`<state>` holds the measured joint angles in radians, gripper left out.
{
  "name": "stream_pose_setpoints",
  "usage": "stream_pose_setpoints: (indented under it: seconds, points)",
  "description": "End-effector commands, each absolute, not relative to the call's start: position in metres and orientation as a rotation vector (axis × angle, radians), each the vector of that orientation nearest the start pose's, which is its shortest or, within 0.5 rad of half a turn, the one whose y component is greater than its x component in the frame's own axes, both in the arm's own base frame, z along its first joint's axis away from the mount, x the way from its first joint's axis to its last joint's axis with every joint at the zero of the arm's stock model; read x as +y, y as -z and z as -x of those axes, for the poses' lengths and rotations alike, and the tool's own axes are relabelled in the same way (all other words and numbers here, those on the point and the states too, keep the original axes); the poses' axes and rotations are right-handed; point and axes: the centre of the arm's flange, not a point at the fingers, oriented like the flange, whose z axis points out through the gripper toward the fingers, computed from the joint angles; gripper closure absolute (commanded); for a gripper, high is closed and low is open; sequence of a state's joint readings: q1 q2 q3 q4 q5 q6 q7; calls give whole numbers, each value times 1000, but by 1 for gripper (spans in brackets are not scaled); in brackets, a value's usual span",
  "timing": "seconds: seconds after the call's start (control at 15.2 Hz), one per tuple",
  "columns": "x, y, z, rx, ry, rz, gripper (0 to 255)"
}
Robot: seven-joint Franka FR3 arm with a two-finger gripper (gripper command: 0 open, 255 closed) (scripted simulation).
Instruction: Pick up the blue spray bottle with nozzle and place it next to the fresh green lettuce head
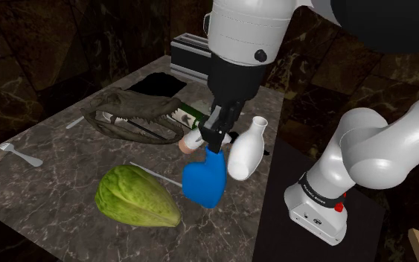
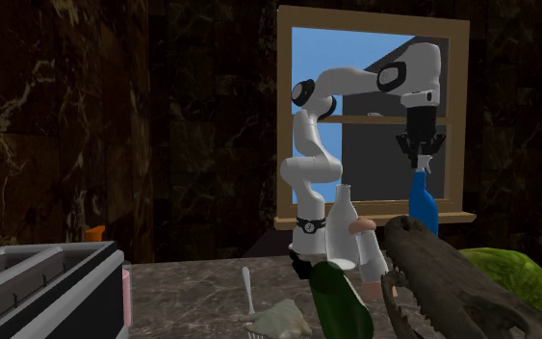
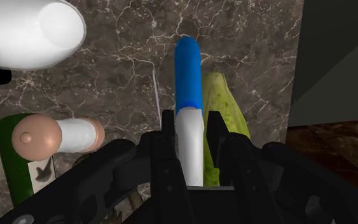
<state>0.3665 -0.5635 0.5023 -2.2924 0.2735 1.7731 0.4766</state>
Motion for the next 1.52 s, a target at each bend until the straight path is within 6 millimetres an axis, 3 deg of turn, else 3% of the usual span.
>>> stream_pose_setpoints:
  seconds: [0.0, 1.12, 1.45]
  points:
    - [340, -520, -222, -417, -13, 3111, 255]
    - [340, -431, -222, -417, -13, 3111, 255]
    - [340, -431, -222, -417, -13, 3111, 255]
